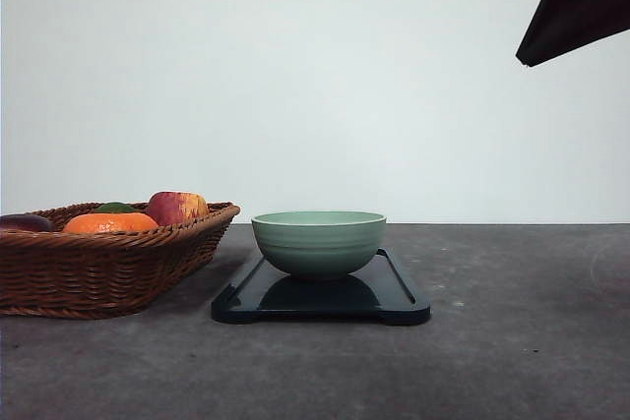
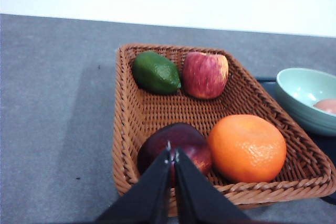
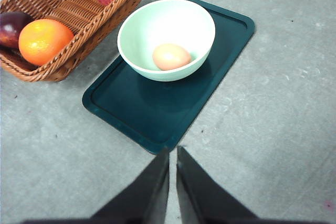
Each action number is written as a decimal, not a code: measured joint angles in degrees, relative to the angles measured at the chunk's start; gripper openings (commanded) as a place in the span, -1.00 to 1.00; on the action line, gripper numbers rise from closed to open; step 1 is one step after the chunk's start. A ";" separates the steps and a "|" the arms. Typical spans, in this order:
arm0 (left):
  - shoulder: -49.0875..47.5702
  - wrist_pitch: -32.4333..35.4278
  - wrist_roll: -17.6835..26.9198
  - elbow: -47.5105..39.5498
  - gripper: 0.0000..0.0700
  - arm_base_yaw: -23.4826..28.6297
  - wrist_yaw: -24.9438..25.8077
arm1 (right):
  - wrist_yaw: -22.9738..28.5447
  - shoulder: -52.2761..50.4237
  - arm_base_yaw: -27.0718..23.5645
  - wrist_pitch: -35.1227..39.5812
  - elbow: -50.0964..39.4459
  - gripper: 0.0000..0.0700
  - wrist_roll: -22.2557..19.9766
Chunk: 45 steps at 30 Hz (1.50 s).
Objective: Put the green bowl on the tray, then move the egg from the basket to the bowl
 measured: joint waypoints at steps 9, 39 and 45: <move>-1.86 -0.29 -0.12 -0.88 -1.00 0.01 -0.02 | 0.01 0.00 0.00 0.00 0.00 -0.95 0.00; -1.82 -1.17 -0.17 -0.90 -1.00 0.01 -0.04 | 4.35 -4.87 -3.51 7.79 -6.51 -0.95 -7.57; -1.82 -1.17 -0.17 -0.90 -1.00 0.01 -0.04 | 4.52 -18.93 -11.06 21.81 -22.67 -0.95 -9.13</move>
